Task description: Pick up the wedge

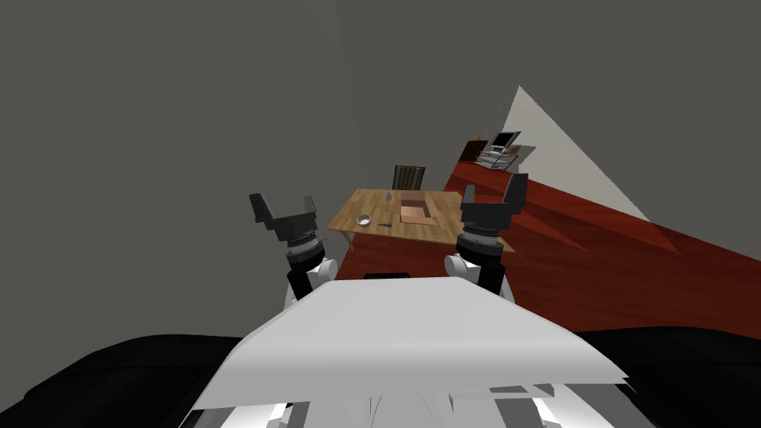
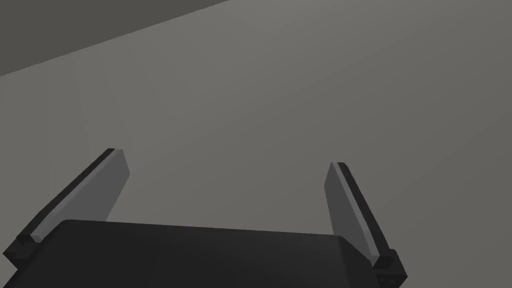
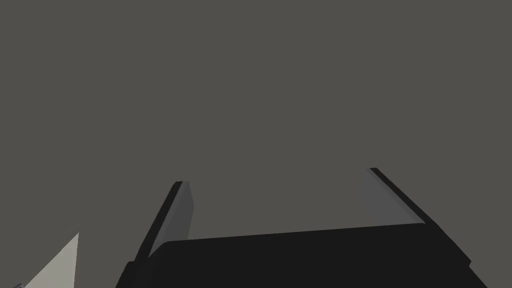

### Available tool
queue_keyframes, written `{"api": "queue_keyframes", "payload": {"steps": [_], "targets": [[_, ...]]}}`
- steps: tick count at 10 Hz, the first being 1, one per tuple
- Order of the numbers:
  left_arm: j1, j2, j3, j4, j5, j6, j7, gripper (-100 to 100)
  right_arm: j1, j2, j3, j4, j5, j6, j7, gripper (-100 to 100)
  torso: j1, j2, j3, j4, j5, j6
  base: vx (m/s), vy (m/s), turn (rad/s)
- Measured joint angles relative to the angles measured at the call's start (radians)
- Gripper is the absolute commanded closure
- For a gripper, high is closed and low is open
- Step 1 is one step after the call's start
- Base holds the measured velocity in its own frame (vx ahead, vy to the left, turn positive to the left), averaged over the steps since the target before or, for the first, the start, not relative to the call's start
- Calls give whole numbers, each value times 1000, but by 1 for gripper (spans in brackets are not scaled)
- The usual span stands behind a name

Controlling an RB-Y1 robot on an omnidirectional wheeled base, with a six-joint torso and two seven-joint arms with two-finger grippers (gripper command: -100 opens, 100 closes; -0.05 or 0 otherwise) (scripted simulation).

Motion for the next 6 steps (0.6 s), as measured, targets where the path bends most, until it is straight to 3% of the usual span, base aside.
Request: {"api": "queue_keyframes", "payload": {"steps": [3, 6], "targets": [[-39, 67, 10, 35, -3, 30, 3, -100, 0, 0, 0, 0, 0, 0, 0, 0, 1, 1, 0, 0, 0, 0, -20, 4, -12], [-117, 131, 21, 103, -13, 99, 6, -100, 0, 0, 0, 0, 0, 0, 0, 0, 1, 2, 1, 0, 0, 0, -33, 3, -26]]}}
